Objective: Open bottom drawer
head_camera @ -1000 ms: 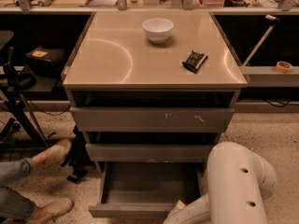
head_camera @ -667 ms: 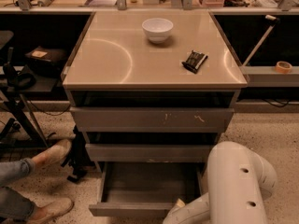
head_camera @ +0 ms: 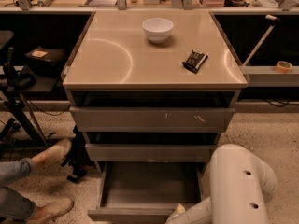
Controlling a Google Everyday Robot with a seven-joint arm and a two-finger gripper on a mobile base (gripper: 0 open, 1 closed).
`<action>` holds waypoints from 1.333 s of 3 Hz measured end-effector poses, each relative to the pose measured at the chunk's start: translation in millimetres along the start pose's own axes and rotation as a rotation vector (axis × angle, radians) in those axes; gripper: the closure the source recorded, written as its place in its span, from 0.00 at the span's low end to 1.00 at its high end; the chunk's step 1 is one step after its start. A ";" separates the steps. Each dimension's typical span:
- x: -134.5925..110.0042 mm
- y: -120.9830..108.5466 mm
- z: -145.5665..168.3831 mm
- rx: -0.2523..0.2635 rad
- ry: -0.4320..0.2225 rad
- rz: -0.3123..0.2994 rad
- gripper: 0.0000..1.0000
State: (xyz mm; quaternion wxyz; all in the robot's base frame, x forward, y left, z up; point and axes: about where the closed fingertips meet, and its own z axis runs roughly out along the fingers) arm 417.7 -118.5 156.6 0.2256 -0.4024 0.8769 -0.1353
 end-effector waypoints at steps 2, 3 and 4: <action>0.0 0.0 0.1 0.000 0.000 0.000 0.58; 0.0 0.0 0.1 0.000 0.000 0.000 0.35; 0.0 0.0 0.1 0.000 0.000 0.000 0.12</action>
Offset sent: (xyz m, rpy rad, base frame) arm 0.0001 0.0000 0.0000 0.0000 0.0000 0.0000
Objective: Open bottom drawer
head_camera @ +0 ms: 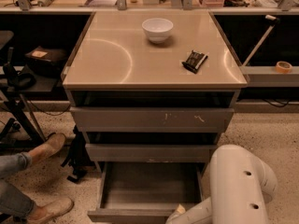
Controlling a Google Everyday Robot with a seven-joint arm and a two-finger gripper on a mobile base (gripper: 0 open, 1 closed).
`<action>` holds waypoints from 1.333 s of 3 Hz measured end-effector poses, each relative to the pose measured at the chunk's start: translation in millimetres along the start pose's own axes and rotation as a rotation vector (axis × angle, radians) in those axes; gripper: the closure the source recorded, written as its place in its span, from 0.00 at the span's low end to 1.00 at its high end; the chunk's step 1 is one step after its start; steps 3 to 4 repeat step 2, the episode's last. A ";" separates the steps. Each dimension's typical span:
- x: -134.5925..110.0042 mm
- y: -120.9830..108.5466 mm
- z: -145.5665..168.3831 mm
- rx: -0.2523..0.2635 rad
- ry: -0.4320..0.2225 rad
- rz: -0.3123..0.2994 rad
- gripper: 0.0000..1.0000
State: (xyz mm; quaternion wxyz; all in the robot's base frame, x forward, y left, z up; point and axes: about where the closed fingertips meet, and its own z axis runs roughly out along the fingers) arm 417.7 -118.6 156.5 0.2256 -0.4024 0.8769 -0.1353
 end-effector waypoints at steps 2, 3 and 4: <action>0.0 0.0 0.0 0.000 0.000 0.000 0.00; 0.0 0.0 0.0 0.000 0.000 0.000 0.00; 0.0 0.0 0.0 0.000 0.000 0.000 0.00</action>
Offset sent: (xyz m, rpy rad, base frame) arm 0.0000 0.0000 0.0000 0.0000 0.0000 0.0000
